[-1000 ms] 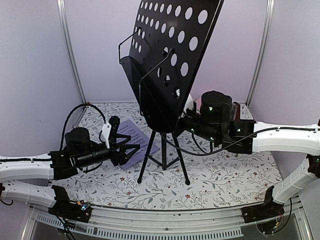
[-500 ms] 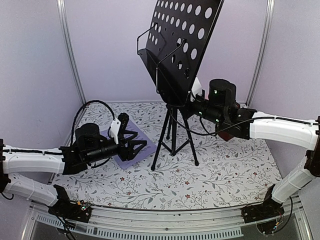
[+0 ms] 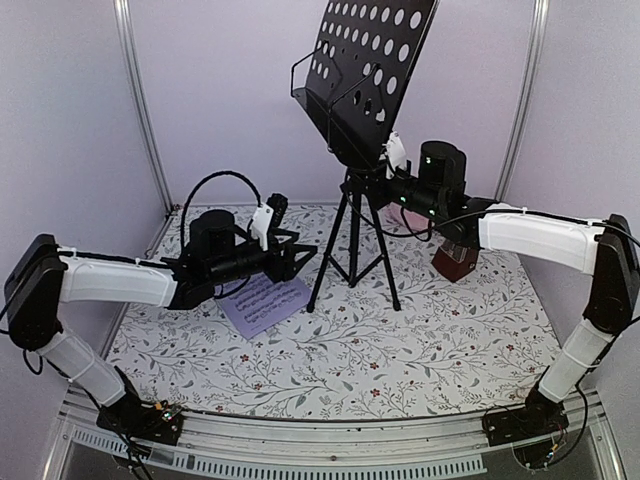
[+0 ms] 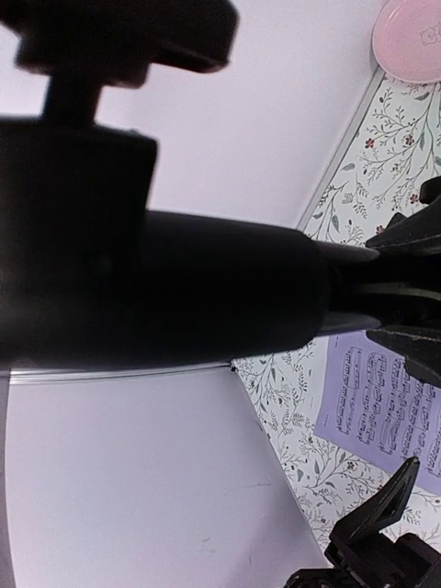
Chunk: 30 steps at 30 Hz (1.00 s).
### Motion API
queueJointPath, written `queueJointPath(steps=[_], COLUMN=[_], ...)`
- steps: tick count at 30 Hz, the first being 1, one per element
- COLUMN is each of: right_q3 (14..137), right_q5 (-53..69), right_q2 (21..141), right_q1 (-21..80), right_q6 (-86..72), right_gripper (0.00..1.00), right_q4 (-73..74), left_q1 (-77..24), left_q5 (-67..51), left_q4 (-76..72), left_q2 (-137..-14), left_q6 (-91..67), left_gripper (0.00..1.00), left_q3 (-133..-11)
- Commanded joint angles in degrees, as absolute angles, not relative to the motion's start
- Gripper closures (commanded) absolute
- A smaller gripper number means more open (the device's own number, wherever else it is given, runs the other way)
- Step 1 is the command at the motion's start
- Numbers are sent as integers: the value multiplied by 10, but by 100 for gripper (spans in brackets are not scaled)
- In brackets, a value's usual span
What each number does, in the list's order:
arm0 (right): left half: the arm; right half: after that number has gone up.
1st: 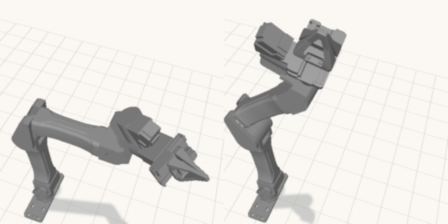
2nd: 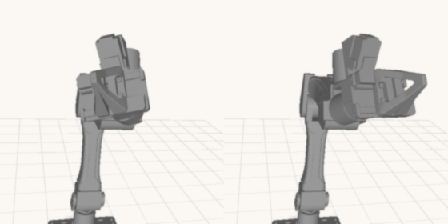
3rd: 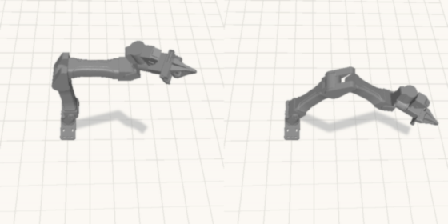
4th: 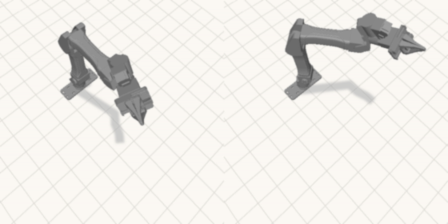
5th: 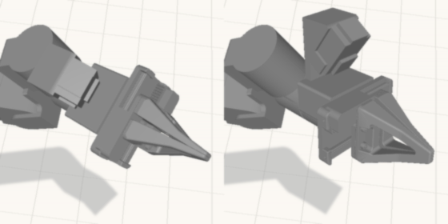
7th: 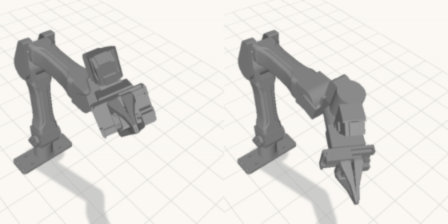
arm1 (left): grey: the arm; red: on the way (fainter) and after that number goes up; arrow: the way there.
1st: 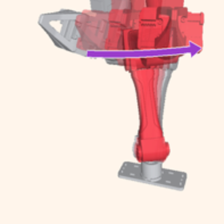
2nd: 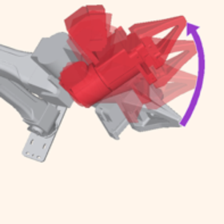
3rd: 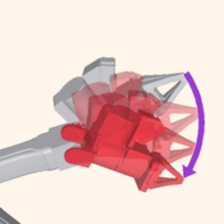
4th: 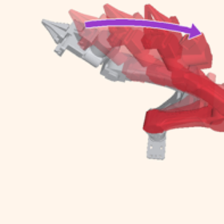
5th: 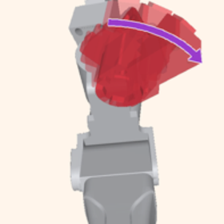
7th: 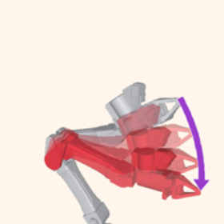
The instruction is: Set up the instrument practice props
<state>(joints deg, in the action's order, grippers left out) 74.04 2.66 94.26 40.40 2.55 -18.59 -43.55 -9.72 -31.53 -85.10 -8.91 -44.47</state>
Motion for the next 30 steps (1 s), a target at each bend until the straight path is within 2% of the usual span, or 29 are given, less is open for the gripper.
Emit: queueJointPath(steps=[1, 13, 14, 16, 19, 24, 27, 30], right_q3=[799, 799, 799, 797, 786, 741, 692, 632], right_q5=[57, 97, 98, 102, 110, 117, 121, 128], right_q2=[955, 982, 982, 979, 969, 929, 891, 848], right_q1=[370, 359, 358, 358, 358, 359, 358, 358], right_q6=[42, 37, 36, 34, 38, 28, 13, 0], right_gripper=[100, 100, 97, 80, 46, 13, 4, 2], right_q4=[-322, -327, -326, -323, -323, -313, -295, -270], left_q1=[-415, -380, -379, -377, -375, -372, -370, -366], left_q5=[-131, -185, -191, -205, -222, -237, -239, -251], left_q4=[-338, -314, -310, -309, -284, -269, -265, -254], left_q2=[-904, -1006, -1012, -1021, -1032, -1032, -1028, -1027], left_q6=[-74, -43, -40, -34, -22, -26, -22, -16], left_gripper=[36, 36, 36, 35, 34, 30, 28, 27], left_q3=[-487, -555, -559, -563, -580, -590, -589, -591])
